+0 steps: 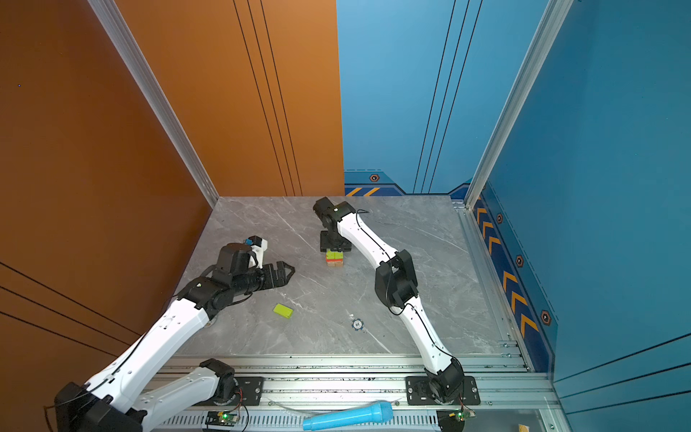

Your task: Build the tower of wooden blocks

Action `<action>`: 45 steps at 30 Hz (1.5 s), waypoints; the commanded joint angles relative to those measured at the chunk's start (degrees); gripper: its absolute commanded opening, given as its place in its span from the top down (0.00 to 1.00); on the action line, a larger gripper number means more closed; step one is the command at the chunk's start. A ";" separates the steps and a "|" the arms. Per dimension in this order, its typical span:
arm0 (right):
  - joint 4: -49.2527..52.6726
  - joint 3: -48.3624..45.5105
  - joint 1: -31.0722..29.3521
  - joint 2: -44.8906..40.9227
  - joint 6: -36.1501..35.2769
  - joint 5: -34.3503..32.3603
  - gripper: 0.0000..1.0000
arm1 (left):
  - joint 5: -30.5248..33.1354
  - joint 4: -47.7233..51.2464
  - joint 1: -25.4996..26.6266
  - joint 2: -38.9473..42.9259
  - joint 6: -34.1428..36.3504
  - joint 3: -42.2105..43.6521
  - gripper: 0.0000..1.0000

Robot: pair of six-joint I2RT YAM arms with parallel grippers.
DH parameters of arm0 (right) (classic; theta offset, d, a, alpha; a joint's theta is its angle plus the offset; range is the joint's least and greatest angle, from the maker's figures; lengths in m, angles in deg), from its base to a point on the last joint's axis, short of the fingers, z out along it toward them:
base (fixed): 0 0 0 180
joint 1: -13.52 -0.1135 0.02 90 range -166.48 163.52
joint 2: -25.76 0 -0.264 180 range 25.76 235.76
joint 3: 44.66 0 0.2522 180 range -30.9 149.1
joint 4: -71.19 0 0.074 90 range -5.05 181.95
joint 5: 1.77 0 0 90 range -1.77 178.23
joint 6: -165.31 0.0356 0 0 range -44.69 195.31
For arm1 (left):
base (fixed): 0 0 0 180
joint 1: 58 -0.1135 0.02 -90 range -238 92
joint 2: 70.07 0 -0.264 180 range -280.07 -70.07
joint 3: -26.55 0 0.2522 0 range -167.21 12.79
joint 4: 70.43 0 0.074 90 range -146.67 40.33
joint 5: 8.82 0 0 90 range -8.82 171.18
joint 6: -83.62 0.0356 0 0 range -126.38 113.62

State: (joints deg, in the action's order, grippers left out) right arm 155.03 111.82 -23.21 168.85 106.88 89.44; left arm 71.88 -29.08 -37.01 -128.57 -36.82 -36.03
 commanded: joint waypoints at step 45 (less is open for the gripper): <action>1.64 3.71 -0.16 -1.34 -0.53 -0.26 0.06 | -1.59 -0.30 -1.39 0.48 0.00 0.33 0.02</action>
State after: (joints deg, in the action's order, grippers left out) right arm 155.03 113.48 -23.25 170.12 106.77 89.64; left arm 71.40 -29.10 -37.60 -128.57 -36.82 -36.00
